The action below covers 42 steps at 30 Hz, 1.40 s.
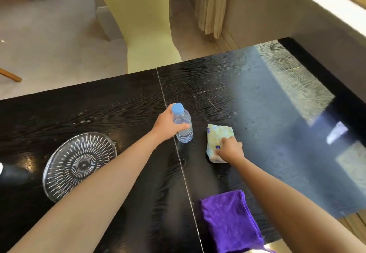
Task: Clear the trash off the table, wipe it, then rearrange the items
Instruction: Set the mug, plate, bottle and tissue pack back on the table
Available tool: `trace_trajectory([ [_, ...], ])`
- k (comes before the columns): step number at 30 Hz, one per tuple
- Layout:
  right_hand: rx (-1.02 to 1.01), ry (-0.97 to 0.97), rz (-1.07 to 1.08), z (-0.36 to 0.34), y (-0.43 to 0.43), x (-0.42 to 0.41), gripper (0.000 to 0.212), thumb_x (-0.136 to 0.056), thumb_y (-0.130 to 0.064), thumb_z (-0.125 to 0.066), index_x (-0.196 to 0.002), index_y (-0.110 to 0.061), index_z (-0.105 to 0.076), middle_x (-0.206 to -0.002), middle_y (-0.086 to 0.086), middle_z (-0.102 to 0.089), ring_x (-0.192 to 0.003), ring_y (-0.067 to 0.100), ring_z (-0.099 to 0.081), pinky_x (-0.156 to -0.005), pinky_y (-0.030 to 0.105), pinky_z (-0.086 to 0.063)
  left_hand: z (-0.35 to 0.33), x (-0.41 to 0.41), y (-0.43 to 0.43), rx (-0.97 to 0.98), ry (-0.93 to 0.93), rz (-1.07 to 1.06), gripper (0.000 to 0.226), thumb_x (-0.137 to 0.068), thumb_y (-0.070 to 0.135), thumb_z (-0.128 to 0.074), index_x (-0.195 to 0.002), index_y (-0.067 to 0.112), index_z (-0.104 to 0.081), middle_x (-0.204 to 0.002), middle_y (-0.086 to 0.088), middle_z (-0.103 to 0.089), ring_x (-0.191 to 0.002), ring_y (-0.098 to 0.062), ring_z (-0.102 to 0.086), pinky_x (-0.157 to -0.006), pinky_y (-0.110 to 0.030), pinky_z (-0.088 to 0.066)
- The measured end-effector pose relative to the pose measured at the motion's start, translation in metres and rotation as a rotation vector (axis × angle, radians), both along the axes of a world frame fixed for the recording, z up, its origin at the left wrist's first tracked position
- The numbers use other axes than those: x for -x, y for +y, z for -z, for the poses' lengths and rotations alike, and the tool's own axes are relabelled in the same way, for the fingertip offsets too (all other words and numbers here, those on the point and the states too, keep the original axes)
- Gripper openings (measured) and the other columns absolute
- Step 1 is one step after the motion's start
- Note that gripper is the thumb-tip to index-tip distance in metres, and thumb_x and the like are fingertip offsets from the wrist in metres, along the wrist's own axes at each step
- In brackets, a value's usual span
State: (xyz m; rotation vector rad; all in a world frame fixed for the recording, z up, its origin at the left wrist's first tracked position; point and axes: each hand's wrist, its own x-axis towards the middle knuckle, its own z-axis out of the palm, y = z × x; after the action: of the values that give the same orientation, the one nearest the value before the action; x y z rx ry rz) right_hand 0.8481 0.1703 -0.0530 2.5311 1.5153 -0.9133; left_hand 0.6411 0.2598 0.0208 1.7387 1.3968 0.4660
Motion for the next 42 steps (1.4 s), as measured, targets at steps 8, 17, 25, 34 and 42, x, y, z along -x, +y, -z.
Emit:
trace_trajectory([
  [8, -0.098, 0.067, -0.091, -0.043, 0.029, 0.028, 0.036, -0.083, -0.023, -0.059, -0.114, -0.005, -0.056, -0.121, 0.019, -0.051, -0.108, 0.04, -0.053, -0.086, 0.037, -0.044, -0.029, 0.062, -0.012, -0.022, -0.023, -0.087, 0.07, -0.072, 0.034, -0.078, -0.13, 0.021, -0.043, -0.121, 0.003, -0.054, -0.111, -0.014, -0.051, -0.09, -0.028, -0.043],
  [17, -0.215, 0.111, -0.346, -0.088, 0.061, 0.164, 0.033, -0.082, -0.024, -0.062, -0.107, -0.003, -0.057, -0.119, 0.017, -0.05, -0.106, 0.035, -0.054, -0.082, 0.036, -0.043, -0.068, 0.18, -0.049, -0.067, -0.01, -0.257, 0.071, -0.069, 0.033, -0.08, -0.13, 0.02, -0.047, -0.119, 0.002, -0.058, -0.108, -0.015, -0.054, -0.09, -0.03, -0.043],
  [25, -0.209, 0.189, -0.517, -0.1, 0.055, 0.315, 0.02, -0.079, -0.02, -0.066, -0.083, -0.007, -0.052, -0.107, 0.019, -0.054, -0.093, 0.034, -0.055, -0.068, 0.029, -0.034, -0.07, 0.333, -0.119, -0.017, -0.054, -0.601, 0.069, -0.065, 0.027, -0.083, -0.126, 0.021, -0.051, -0.117, 0.003, -0.06, -0.109, -0.014, -0.055, -0.089, -0.029, -0.044],
  [34, -0.185, 0.207, -0.674, -0.083, 0.033, 0.468, 0.028, -0.078, -0.017, -0.062, -0.065, -0.012, -0.038, -0.088, 0.01, -0.046, -0.075, 0.026, -0.046, -0.06, 0.03, -0.031, -0.044, 0.49, -0.165, 0.025, -0.014, -0.833, 0.064, -0.069, 0.022, -0.081, -0.124, 0.017, -0.05, -0.119, -0.001, -0.059, -0.11, -0.019, -0.055, -0.087, -0.032, -0.047],
  [42, -0.177, 0.204, -0.631, -0.066, 0.021, 0.555, 0.026, -0.079, -0.017, -0.059, -0.065, -0.011, -0.038, -0.093, 0.013, -0.051, -0.09, 0.032, -0.054, -0.067, 0.032, -0.037, -0.014, 0.575, -0.146, -0.001, 0.006, -0.912, 0.064, -0.065, 0.029, -0.082, -0.12, 0.023, -0.05, -0.105, 0.006, -0.056, -0.098, -0.014, -0.052, -0.077, -0.028, -0.043],
])
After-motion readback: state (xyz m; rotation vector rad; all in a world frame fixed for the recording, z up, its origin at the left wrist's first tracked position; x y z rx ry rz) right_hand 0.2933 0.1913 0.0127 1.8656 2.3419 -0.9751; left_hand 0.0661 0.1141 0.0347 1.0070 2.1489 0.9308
